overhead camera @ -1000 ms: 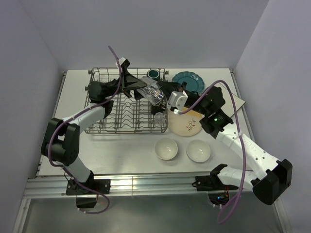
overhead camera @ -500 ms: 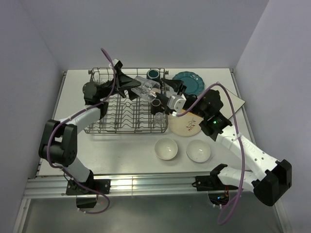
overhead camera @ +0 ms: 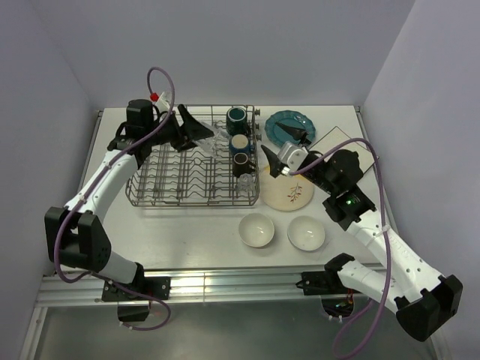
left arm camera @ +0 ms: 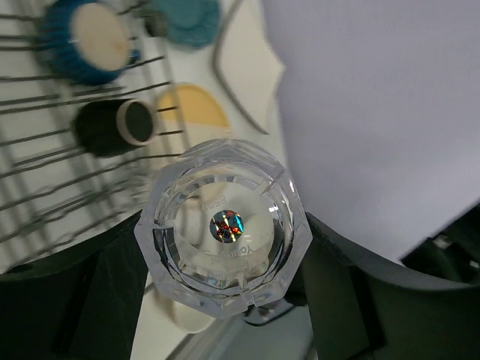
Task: Load the mixed dishes into the dish rack
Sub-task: Place the cup upside down on the dish rack
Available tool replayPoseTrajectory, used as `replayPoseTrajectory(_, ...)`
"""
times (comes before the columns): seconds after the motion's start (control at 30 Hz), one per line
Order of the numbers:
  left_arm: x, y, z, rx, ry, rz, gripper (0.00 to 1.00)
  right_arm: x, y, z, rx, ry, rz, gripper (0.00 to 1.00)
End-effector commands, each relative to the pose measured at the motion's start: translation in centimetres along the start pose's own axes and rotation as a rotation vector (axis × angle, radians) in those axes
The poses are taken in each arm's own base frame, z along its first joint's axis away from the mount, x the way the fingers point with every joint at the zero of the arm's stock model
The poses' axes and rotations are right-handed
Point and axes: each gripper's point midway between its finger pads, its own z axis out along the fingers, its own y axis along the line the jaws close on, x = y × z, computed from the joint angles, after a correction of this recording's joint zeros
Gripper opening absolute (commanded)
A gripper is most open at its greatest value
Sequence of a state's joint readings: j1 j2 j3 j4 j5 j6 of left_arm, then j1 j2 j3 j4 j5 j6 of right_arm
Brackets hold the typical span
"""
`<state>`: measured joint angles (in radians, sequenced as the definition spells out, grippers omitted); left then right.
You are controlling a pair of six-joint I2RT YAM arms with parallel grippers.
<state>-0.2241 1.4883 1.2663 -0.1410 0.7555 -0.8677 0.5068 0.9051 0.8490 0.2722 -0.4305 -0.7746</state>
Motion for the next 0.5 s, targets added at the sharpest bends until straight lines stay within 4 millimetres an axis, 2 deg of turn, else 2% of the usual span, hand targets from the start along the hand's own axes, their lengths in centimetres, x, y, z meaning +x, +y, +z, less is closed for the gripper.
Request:
replayPoseTrajectory(0.0,0.1,4.2,-1.6,-0.284,-0.008,0.138,0.0,2.1,-0.2,-1.3,0.06,0.092,0.103,0.75)
replayPoseTrajectory(0.07,-0.2,5.4,-2.3,-0.396,-0.028,0.18,0.0,2.9,-0.4,-1.8,0.089,0.128,0.12,0.76)
replayPoseTrajectory(0.13,0.2,5.4,-2.2,-0.444,-0.028,0.239,0.0,3.6,-0.3,-2.1,0.102,0.153,0.133,0.76)
replayPoseTrajectory(0.2,0.4,6.2,-2.2,-0.516,-0.041,0.267,0.0,4.4,-0.4,-2.5,0.129,0.187,0.143,0.77)
replayPoseTrajectory(0.33,2.4,7.2,-0.4,-0.559,-0.011,0.303,0.0,5.2,-0.5,-2.9,0.149,0.219,0.17,0.78)
replayPoseTrajectory(0.4,2.6,8.0,0.4,-0.596,-0.017,0.326,0.0,5.4,-0.6,-3.1,0.153,0.23,0.173,0.79)
replayPoseTrajectory(0.47,3.6,8.6,1.4,-0.619,0.01,0.352,0.0,5.7,-0.6,-3.3,0.158,0.241,0.174,0.79)
